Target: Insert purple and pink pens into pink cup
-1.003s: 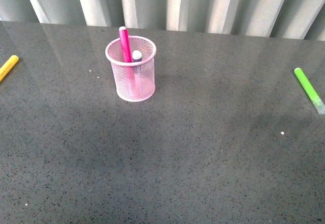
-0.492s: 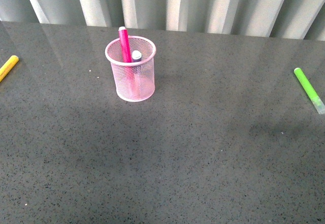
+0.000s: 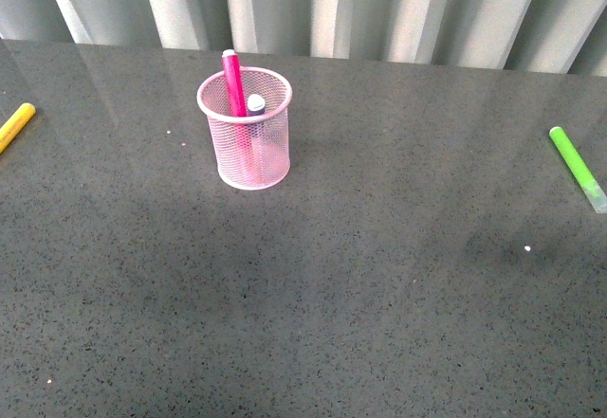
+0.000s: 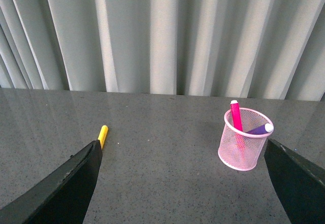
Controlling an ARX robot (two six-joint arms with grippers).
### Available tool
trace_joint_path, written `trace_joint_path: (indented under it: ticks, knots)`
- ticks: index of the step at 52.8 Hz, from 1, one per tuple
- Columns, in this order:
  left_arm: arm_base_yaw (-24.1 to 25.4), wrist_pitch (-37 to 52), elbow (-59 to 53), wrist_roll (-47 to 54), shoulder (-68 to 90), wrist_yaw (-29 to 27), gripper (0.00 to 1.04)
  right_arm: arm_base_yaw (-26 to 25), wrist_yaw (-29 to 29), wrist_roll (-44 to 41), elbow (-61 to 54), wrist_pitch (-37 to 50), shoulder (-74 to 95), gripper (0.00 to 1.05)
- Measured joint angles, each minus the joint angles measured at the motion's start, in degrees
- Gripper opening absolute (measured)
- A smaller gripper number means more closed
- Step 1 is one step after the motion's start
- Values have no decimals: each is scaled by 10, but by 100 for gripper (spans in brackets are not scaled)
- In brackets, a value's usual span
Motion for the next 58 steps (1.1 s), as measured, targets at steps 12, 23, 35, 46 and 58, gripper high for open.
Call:
trace_joint_path:
  ticks: [12, 23, 35, 46, 58]
  knots:
    - [0, 0, 0, 0, 0, 0, 98, 0, 0, 0, 0, -56, -57, 3]
    - [0, 0, 0, 0, 0, 0, 98, 0, 0, 0, 0, -97, -97, 3]
    - [0, 0, 0, 0, 0, 0, 98, 0, 0, 0, 0, -192, -191, 3]
    - [0, 0, 0, 0, 0, 0, 98, 0, 0, 2, 0, -194, -191, 23]
    - [0, 0, 0, 0, 0, 0, 98, 0, 0, 3, 0, -194, -191, 59]
